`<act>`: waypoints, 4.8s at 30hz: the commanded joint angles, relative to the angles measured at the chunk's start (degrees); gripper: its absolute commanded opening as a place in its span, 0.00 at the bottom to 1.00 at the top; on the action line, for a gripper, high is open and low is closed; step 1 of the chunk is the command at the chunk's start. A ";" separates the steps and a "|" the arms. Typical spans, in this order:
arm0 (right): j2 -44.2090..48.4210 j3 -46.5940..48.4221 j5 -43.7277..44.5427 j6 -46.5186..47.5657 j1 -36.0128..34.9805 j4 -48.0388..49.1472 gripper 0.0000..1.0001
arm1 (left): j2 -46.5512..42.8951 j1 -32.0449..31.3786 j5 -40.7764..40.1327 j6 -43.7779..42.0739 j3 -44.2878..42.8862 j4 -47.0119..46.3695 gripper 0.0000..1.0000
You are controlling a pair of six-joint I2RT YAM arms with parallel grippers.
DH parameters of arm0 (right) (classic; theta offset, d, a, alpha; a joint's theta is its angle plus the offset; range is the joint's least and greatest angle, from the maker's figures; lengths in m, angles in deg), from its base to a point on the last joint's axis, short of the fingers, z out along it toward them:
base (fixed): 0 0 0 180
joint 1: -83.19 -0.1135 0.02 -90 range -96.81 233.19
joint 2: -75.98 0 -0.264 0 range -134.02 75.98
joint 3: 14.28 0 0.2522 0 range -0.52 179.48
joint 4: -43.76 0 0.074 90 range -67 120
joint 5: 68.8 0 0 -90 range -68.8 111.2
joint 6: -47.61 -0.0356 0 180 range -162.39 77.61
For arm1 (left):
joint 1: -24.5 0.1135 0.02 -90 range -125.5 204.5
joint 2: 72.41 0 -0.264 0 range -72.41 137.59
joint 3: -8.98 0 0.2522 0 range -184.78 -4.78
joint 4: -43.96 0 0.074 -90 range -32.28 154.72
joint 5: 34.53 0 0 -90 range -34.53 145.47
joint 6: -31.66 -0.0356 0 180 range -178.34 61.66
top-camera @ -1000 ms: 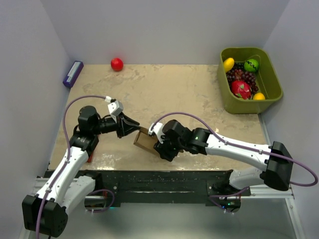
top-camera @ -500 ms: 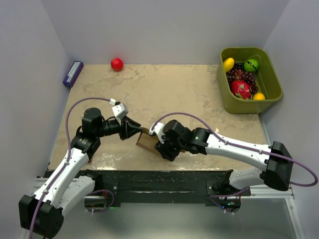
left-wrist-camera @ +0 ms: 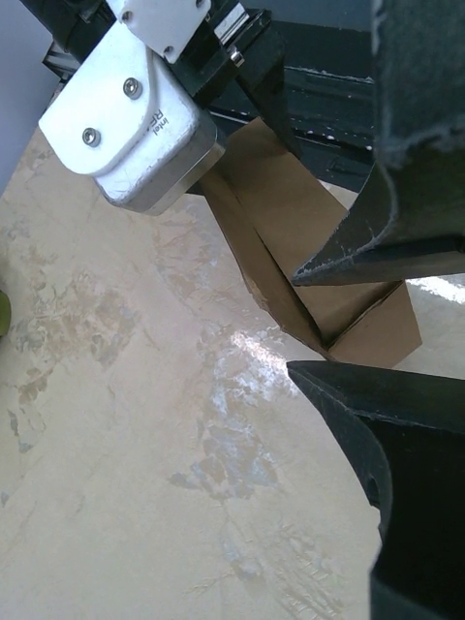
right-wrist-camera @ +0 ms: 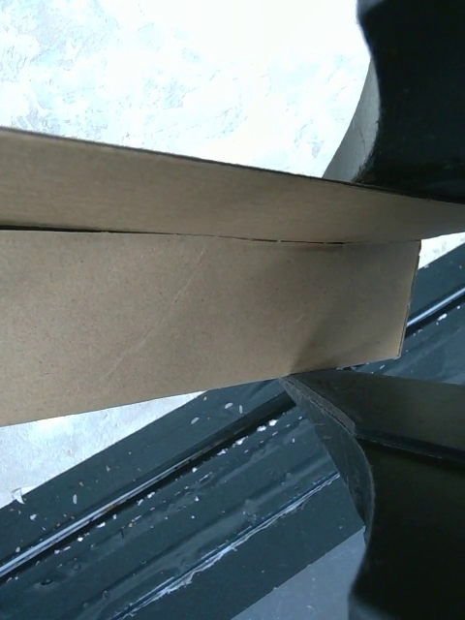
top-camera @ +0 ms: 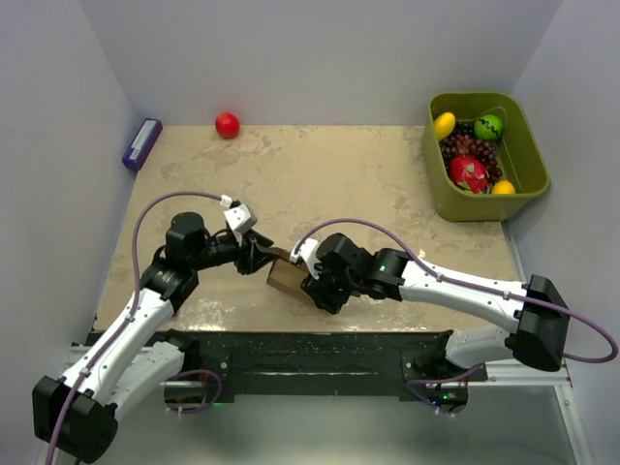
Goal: Fold the paper box
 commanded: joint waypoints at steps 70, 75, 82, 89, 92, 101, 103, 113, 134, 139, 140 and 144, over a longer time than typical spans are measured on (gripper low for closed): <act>-11.09 4.64 9.47 -3.49 2.38 -2.89 0.32 | 2.28 -2.43 -16.93 28.35 9.62 -8.23 0.10; -12.14 4.73 8.15 -3.14 3.53 -2.97 0.32 | 1.49 -2.43 -17.02 32.40 12.70 -11.58 0.10; -13.46 4.55 7.36 -2.70 4.49 -2.62 0.32 | 2.28 -2.43 -16.32 36.62 12.62 -12.72 0.10; -14.43 4.20 7.10 -2.18 5.46 -2.36 0.32 | 2.90 -2.43 -15.35 37.16 10.86 -11.76 0.13; -13.91 4.11 7.10 -2.09 5.55 -2.18 0.32 | 3.25 -2.43 -19.12 32.86 9.90 -7.81 0.23; -13.11 3.85 6.39 -1.91 5.55 -2.09 0.32 | 4.39 -2.43 -23.43 26.08 8.05 -6.05 0.39; -13.03 3.76 6.31 -1.91 5.64 -2.01 0.32 | 4.48 -2.43 -24.05 24.77 7.09 -6.04 0.45; -12.85 3.58 4.99 -1.21 5.72 -2.10 0.31 | 13.87 -2.26 -20.46 12.64 -4.95 0.36 0.68; -12.41 3.32 3.32 -0.42 5.64 -1.74 0.31 | 22.06 -1.64 -15.35 0.77 -10.50 7.14 0.64; -12.50 3.23 3.14 -0.42 5.64 -1.74 0.31 | 22.49 -1.55 -14.91 0.15 -10.94 6.61 0.59; -12.50 3.32 3.05 -0.33 5.64 -1.74 0.31 | 22.58 -1.55 -14.47 0.15 -11.02 6.52 0.57; -12.76 3.32 2.88 -0.42 5.64 -1.66 0.31 | 22.59 -1.55 -13.50 0.32 -10.76 5.65 0.46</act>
